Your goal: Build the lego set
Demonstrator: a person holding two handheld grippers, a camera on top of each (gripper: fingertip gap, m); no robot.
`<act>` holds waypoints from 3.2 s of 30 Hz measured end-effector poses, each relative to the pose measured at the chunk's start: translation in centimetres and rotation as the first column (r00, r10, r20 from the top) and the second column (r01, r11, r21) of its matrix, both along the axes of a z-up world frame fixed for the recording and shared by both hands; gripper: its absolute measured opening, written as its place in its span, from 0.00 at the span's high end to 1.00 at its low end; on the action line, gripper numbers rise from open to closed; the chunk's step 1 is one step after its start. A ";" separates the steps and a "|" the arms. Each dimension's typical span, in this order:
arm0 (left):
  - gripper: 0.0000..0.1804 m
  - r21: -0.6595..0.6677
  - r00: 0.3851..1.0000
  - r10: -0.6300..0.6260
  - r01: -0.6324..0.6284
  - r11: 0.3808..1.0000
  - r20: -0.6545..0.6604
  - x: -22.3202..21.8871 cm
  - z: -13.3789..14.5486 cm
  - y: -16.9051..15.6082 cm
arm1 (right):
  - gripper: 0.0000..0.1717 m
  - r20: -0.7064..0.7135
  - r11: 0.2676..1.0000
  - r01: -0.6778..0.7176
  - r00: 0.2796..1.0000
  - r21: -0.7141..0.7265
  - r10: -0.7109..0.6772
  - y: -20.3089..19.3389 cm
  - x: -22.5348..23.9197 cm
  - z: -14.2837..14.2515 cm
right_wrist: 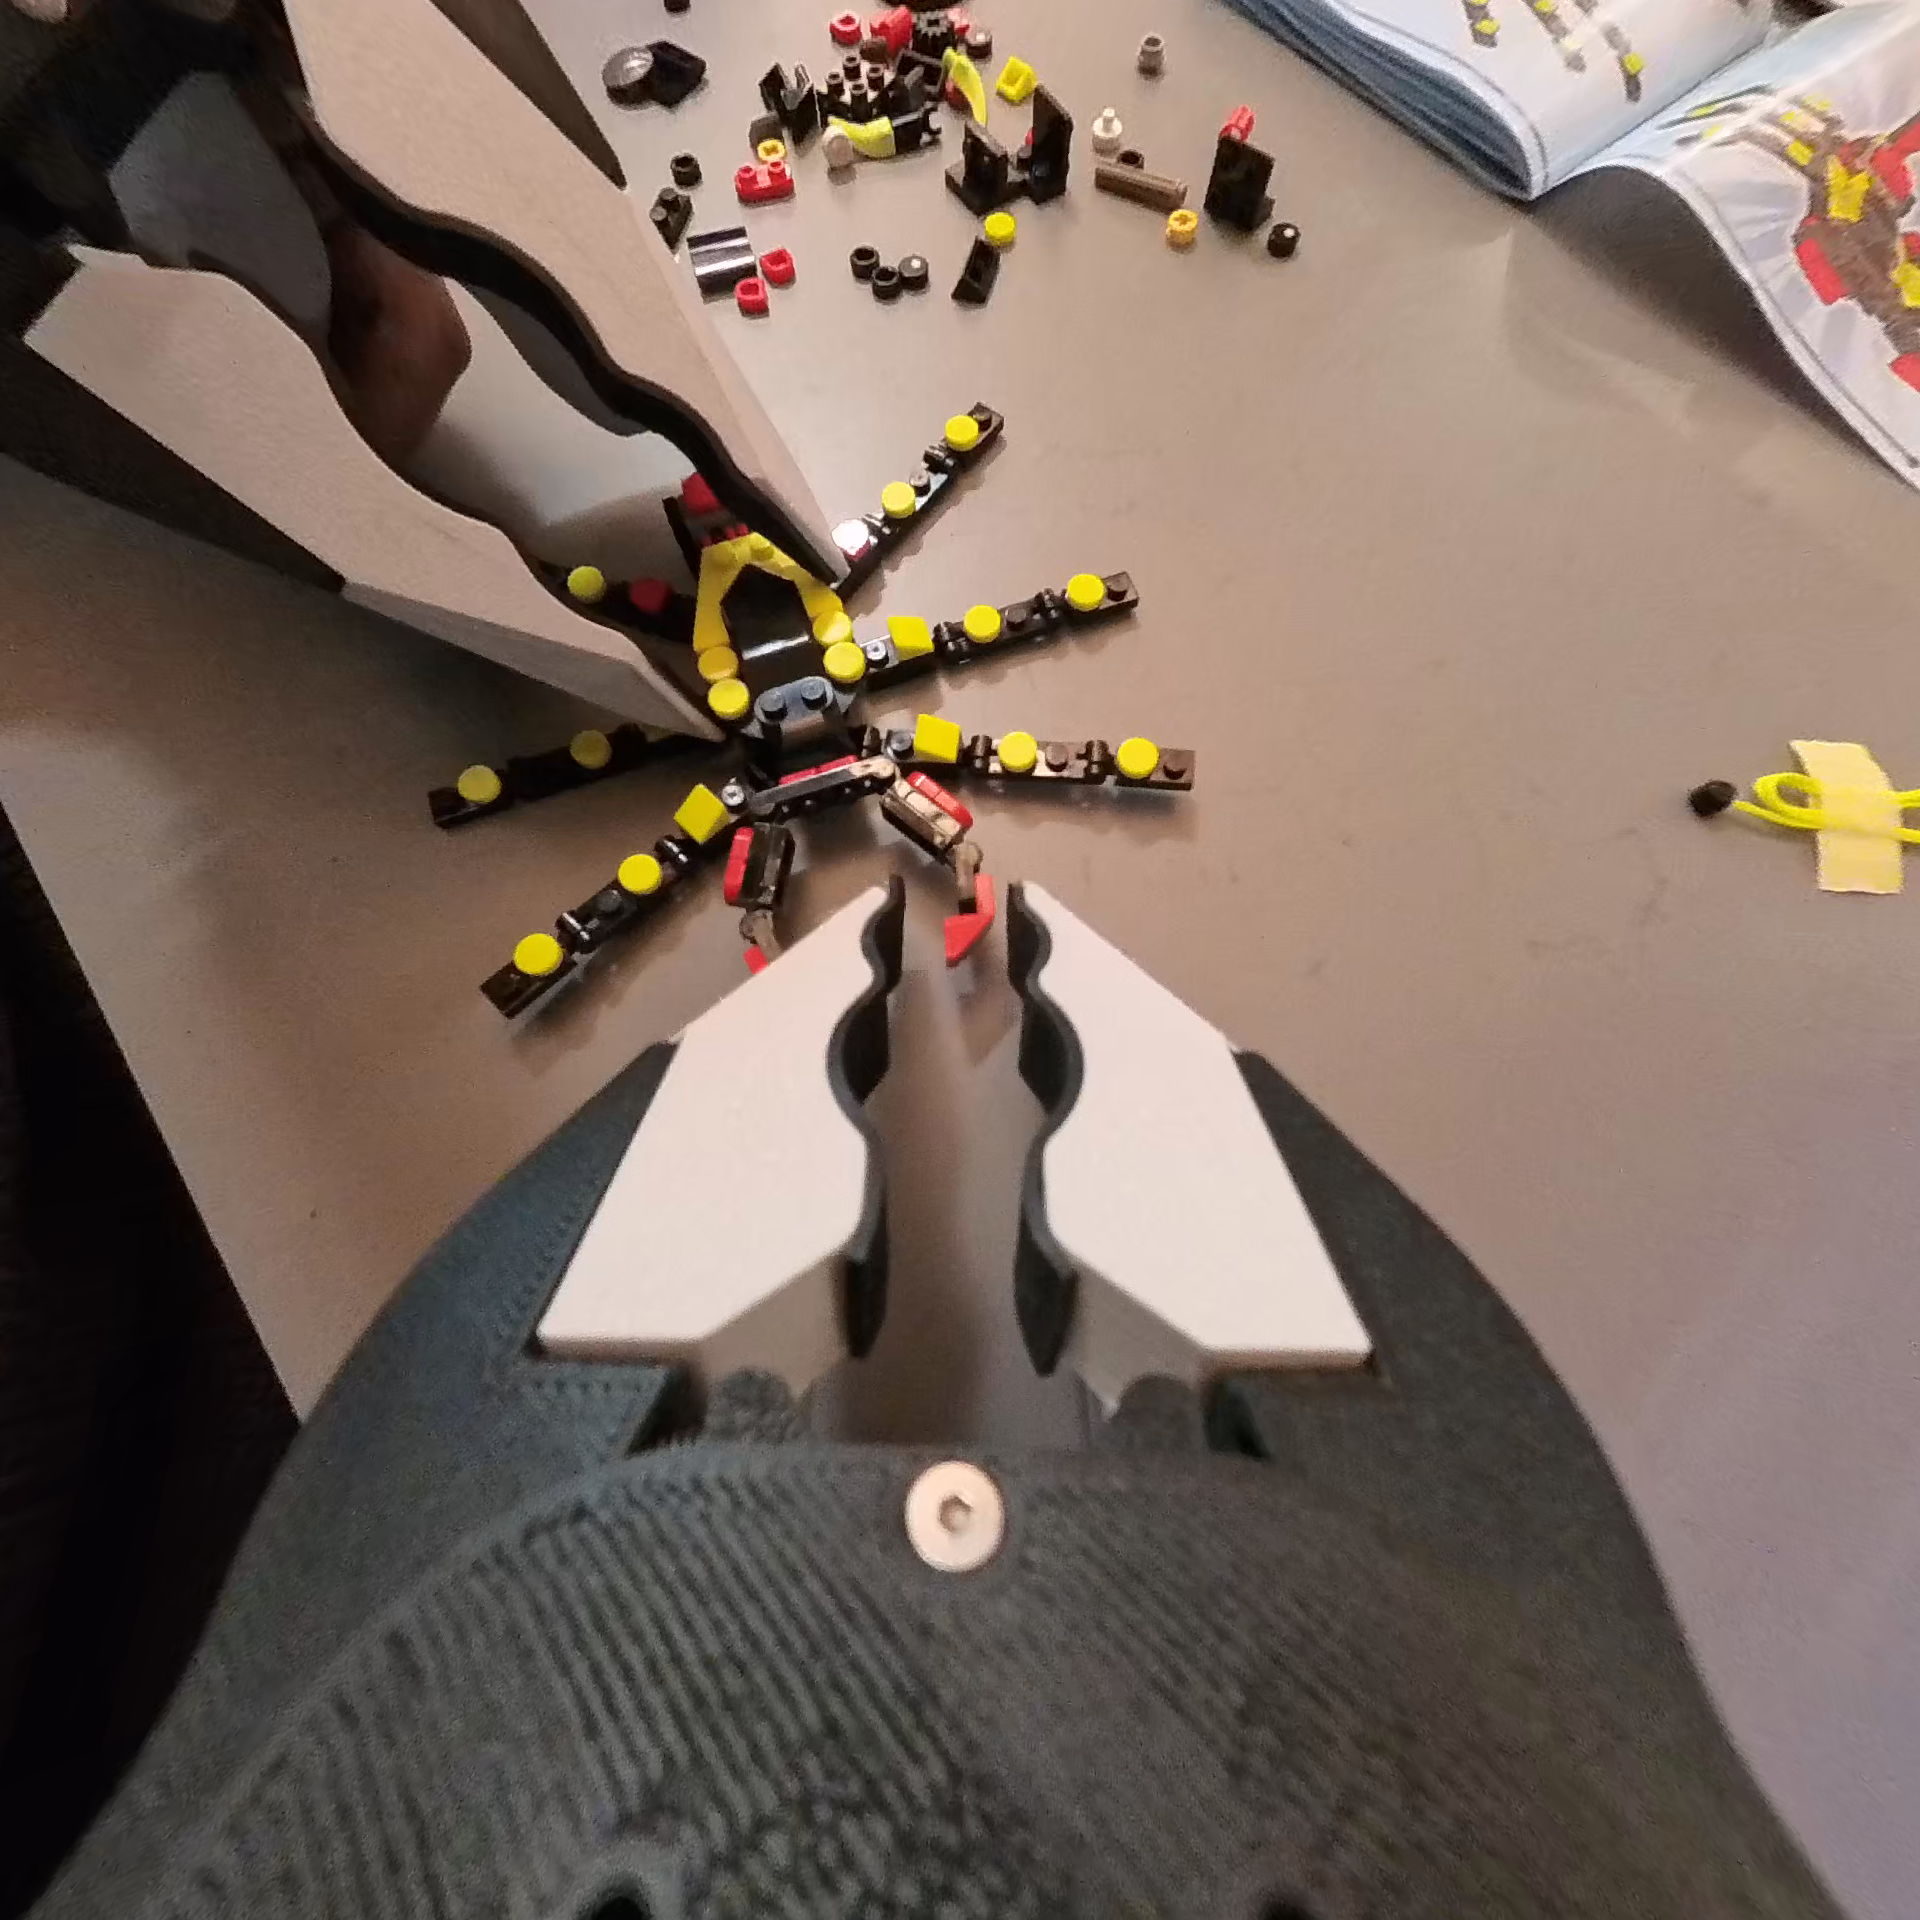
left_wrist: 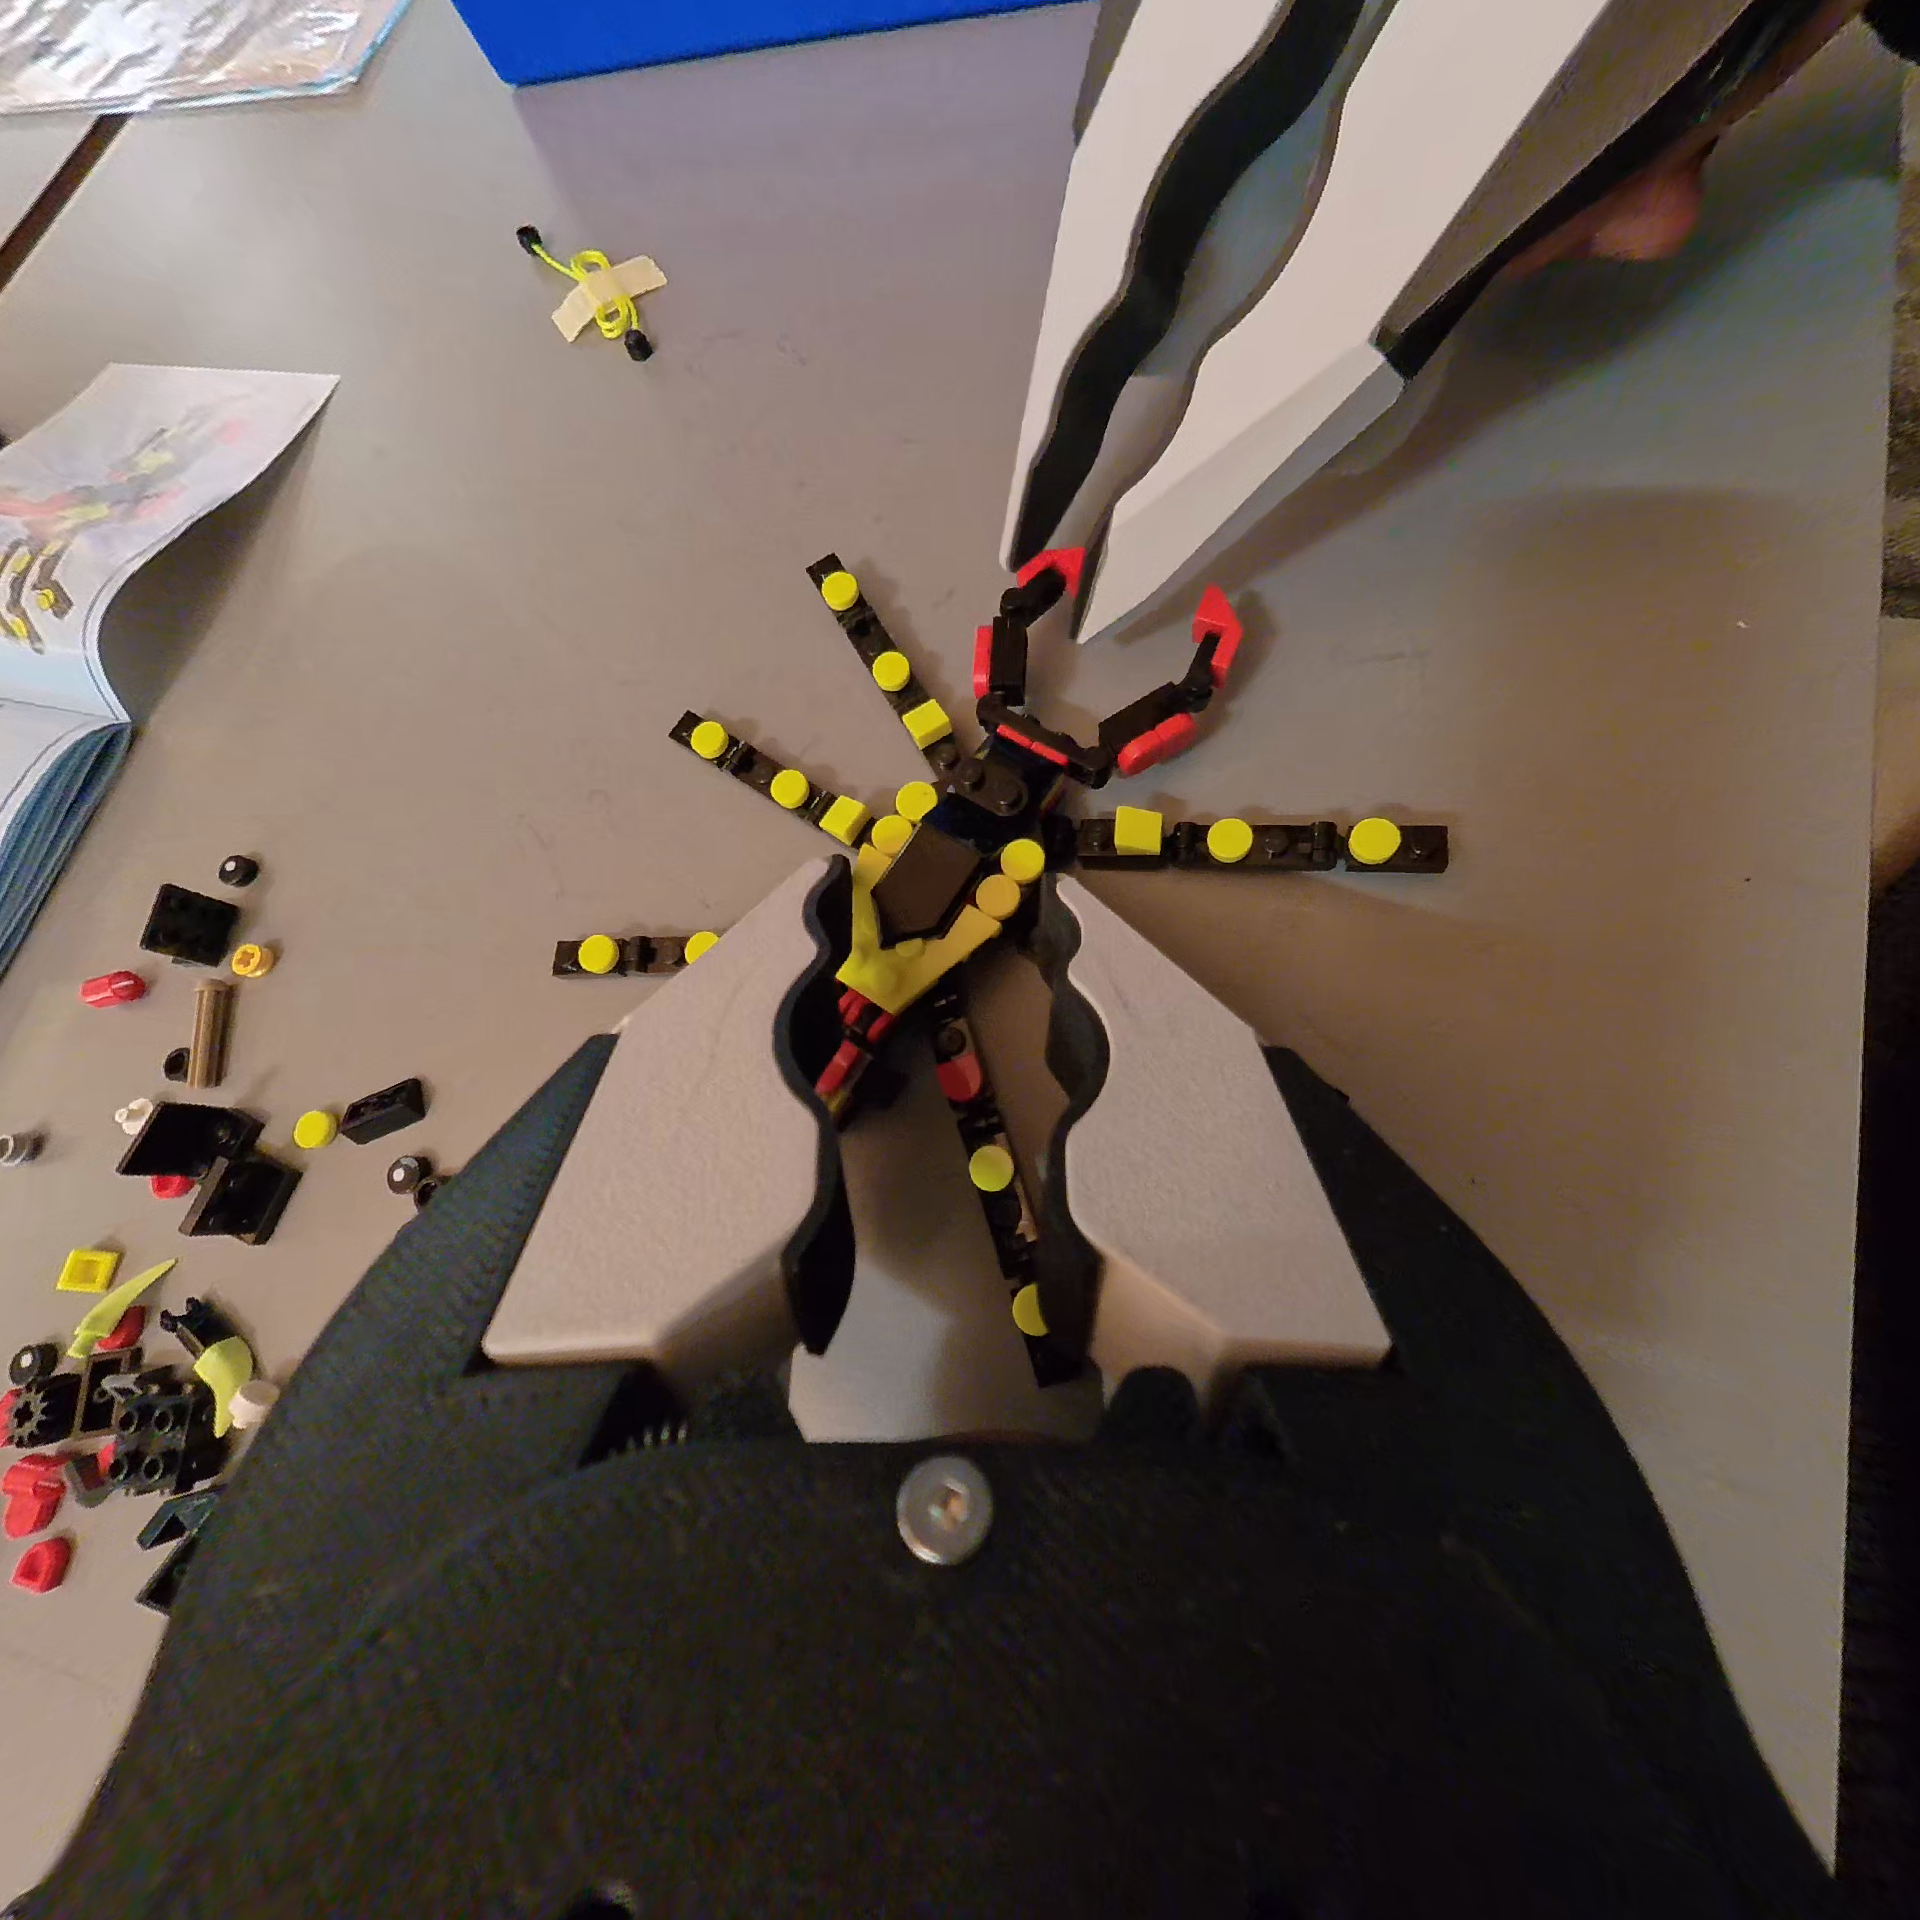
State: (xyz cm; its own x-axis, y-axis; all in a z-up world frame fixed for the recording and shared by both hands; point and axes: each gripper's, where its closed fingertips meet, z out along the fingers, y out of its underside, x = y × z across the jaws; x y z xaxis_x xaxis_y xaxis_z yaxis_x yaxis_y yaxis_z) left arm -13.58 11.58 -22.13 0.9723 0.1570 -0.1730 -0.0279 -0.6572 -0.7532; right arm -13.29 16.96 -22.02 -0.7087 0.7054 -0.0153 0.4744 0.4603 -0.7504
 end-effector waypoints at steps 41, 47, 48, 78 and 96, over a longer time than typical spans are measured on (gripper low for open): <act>0.81 0.007 0.999 -0.043 0.043 0.999 0.017 0.6 0.1 0.1 | 0.87 -0.013 0.998 -0.051 0.999 -0.029 0.051 0.4 0.8 0.7; 0.80 0.101 0.992 -0.015 0.002 0.995 0.126 0.0 1.8 -0.1 | 0.85 -0.028 0.995 -0.037 0.999 -0.087 0.035 0.2 0.5 1.5; 0.80 0.109 0.990 -0.003 -0.012 0.994 0.139 -0.3 2.0 -0.2 | 0.85 -0.032 0.995 -0.033 0.999 -0.090 0.030 0.4 0.4 1.7; 0.85 0.109 0.869 0.474 -0.490 0.865 0.140 -6.6 2.0 -10.2 | 0.85 -0.038 0.968 -0.237 0.971 -0.080 0.234 -2.2 4.2 2.1; 0.87 0.176 0.836 0.506 -0.542 0.822 0.213 -8.2 2.6 -11.2 | 0.89 -0.125 0.984 -0.151 0.982 -0.093 0.139 -2.1 2.3 3.2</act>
State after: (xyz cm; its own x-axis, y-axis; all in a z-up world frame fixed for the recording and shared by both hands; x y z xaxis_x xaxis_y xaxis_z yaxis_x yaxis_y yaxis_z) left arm -21.75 0.37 -19.57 0.7429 0.6660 0.0681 0.3975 -0.3569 -0.8453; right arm -11.01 14.82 -18.84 -0.8047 0.5936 0.0072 0.3141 0.4360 -0.8434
